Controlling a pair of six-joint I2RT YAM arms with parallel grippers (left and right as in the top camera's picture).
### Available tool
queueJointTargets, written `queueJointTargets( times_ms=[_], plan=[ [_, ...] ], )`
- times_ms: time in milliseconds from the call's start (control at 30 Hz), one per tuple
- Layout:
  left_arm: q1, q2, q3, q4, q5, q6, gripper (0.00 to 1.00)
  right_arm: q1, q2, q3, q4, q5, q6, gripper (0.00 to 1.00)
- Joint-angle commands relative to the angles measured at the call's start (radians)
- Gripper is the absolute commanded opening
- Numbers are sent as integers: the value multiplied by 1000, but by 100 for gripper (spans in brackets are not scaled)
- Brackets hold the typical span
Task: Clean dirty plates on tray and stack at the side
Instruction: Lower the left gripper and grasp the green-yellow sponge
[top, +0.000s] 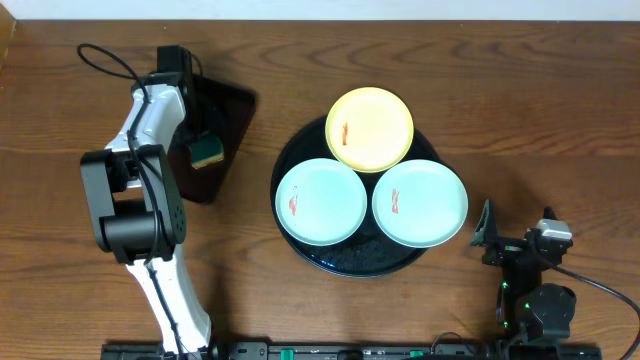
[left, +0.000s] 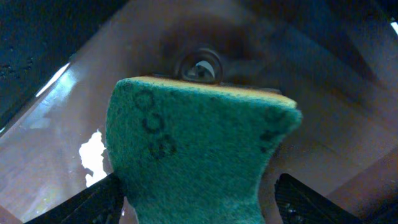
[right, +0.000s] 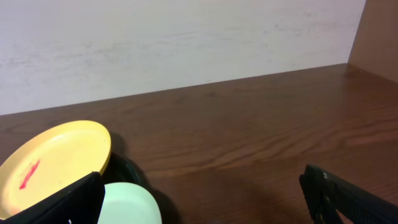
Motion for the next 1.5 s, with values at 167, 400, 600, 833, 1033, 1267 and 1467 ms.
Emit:
queueJointTargets(
  times_ms=[167,400,600,833,1033,1267,1467],
  plan=[
    [15,17,-27,-1,-8,5,77,10,-2,-2,-3,10,-14,99],
    [15,17,-40,-8,-8,5,67,9,-2,-2,-3,10,-14,99],
    [15,16,-40,-8,-8,5,48,9,-2,-2,-3,11,-14,99],
    [15,-50,-27,-11,-8,6,8,9,-2,-2,-3,10,-14,99],
    [15,-180,-27,-6,-8,5,8,10,-2,-2,-3,10,-14,99],
    [14,-328,-27,7,0,5,7,10,-2,-2,-3,10,-14,99],
    [13,-349,-36,45,-2,6,7,10,-2,-2,-3,10,-14,99]
  ],
)
